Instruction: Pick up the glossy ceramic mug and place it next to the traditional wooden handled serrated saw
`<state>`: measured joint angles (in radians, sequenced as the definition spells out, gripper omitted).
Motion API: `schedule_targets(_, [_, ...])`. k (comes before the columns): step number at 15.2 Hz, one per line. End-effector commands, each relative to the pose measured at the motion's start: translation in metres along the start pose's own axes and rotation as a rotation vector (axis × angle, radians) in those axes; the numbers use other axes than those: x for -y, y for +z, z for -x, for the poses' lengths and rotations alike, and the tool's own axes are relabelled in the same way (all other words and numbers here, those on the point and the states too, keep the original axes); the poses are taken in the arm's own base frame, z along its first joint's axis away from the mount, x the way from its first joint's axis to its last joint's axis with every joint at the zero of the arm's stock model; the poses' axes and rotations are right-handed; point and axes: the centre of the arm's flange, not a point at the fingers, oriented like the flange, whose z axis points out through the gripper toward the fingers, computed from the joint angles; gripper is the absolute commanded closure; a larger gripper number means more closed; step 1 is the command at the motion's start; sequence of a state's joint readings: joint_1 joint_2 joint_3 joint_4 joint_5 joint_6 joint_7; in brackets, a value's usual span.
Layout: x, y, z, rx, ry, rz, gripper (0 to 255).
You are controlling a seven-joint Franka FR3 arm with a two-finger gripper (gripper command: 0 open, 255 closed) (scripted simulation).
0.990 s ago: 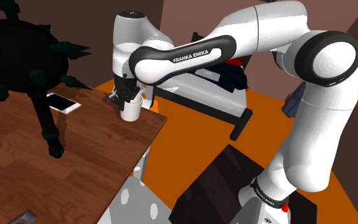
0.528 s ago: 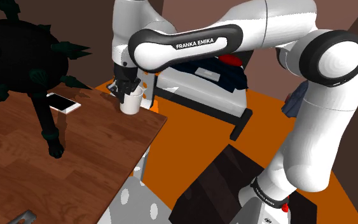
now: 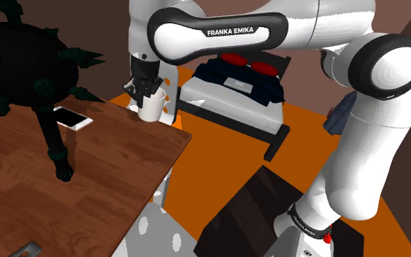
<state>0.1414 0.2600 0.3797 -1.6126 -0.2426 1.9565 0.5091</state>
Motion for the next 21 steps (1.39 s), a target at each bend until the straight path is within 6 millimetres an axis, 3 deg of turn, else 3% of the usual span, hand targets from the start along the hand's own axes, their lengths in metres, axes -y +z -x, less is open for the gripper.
schedule_targets(1, [-0.001, -0.011, -0.002, 0.000, 0.000, 0.000, 255])
schedule_targets(4, [-0.002, -0.025, -0.004, 0.000, 0.000, 0.000, 255])
schedule_targets(21, [0.201, -0.055, 0.087, 0.000, 0.000, 0.000, 255])
